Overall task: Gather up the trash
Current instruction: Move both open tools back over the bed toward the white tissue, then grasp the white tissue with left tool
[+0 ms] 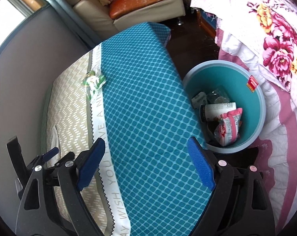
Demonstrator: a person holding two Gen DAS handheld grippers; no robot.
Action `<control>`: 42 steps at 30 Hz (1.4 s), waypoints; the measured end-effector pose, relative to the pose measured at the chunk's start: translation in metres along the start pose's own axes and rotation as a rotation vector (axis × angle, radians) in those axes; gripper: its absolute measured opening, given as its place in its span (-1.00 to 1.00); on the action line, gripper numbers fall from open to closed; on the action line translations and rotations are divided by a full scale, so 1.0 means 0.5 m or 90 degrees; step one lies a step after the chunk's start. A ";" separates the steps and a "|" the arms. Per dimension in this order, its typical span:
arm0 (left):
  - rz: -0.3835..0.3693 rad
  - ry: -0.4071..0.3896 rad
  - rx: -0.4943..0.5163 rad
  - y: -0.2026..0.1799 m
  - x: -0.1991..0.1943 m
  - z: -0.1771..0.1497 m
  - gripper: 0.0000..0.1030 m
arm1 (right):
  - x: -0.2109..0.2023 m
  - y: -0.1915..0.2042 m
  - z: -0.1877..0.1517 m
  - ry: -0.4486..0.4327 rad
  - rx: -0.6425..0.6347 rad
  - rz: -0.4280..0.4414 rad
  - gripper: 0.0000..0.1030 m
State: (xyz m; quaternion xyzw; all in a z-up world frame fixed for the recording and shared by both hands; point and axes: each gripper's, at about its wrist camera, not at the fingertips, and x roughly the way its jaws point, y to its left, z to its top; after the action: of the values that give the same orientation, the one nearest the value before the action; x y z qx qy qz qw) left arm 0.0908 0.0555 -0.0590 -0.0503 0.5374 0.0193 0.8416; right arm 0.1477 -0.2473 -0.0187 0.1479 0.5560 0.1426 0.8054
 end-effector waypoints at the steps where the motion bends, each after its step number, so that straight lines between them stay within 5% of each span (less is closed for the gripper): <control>1: 0.007 -0.001 -0.005 0.018 -0.001 -0.004 0.76 | 0.002 0.004 -0.001 0.002 -0.003 0.000 0.59; 10: 0.022 -0.018 -0.082 0.192 -0.006 -0.033 0.76 | 0.053 0.081 -0.019 0.052 -0.053 0.008 0.59; 19: 0.035 -0.010 -0.044 0.204 0.032 -0.038 0.75 | 0.107 0.151 -0.029 0.076 -0.112 0.006 0.59; 22: 0.060 -0.030 -0.017 0.197 0.034 -0.040 0.49 | 0.127 0.162 -0.024 0.085 -0.114 0.002 0.59; 29: 0.078 -0.061 -0.039 0.205 0.025 -0.029 -0.75 | 0.159 0.176 -0.020 0.104 -0.122 -0.002 0.59; 42: -0.027 -0.089 -0.103 0.206 0.019 0.077 -0.81 | 0.236 0.252 0.101 0.080 -0.180 -0.023 0.59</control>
State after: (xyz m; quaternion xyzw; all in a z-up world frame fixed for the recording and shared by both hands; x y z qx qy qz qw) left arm 0.1206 0.1615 -0.0582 -0.1278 0.4732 0.0483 0.8703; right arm 0.2270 -0.0896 -0.0525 0.0138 0.5818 0.2144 0.7844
